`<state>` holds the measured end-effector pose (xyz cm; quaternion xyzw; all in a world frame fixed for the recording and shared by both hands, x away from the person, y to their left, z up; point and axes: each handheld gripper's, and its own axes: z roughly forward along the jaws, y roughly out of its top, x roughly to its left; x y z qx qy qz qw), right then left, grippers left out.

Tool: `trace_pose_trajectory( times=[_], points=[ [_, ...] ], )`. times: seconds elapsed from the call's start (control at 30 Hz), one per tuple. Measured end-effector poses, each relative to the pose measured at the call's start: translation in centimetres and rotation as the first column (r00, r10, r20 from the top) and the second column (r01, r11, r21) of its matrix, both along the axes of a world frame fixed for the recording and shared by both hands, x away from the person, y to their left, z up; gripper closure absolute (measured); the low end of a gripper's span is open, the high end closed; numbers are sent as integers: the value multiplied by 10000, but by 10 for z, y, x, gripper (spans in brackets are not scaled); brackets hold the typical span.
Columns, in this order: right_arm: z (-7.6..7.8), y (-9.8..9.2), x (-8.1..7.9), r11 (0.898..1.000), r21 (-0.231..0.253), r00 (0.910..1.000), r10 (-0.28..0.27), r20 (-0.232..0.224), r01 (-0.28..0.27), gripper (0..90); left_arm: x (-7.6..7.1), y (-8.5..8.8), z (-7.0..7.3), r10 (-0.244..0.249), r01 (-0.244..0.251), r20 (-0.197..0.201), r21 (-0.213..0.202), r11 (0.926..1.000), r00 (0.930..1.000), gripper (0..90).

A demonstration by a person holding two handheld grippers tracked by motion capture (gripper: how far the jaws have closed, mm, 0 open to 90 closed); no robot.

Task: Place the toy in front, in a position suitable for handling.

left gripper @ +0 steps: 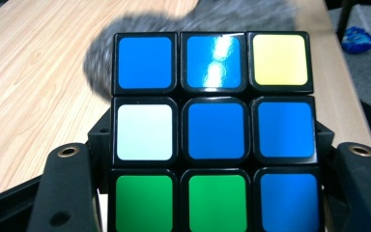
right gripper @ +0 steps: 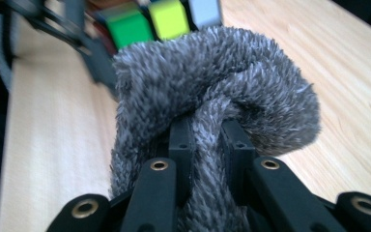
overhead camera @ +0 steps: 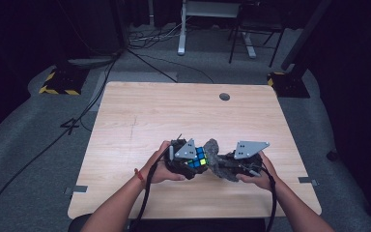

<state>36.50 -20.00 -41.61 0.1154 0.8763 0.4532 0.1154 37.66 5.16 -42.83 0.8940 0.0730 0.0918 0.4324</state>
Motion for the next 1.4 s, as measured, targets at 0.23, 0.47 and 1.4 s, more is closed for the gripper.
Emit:
trace_pose_trajectory(
  times=[0.23,0.47,1.4],
  points=[
    [8,4,-6,9986,510,9992,141,367,-159,787,0,-7,-5,-99,100,-60,224,9997,9999,336],
    [11,9,-7,9975,627,9988,292,402,-317,788,-1,-14,-9,-244,250,-121,506,9984,9996,333],
    [-8,-8,11,9980,-274,9980,-579,-238,573,789,-1,1,4,-49,53,110,-352,9994,9999,338]
  ],
)
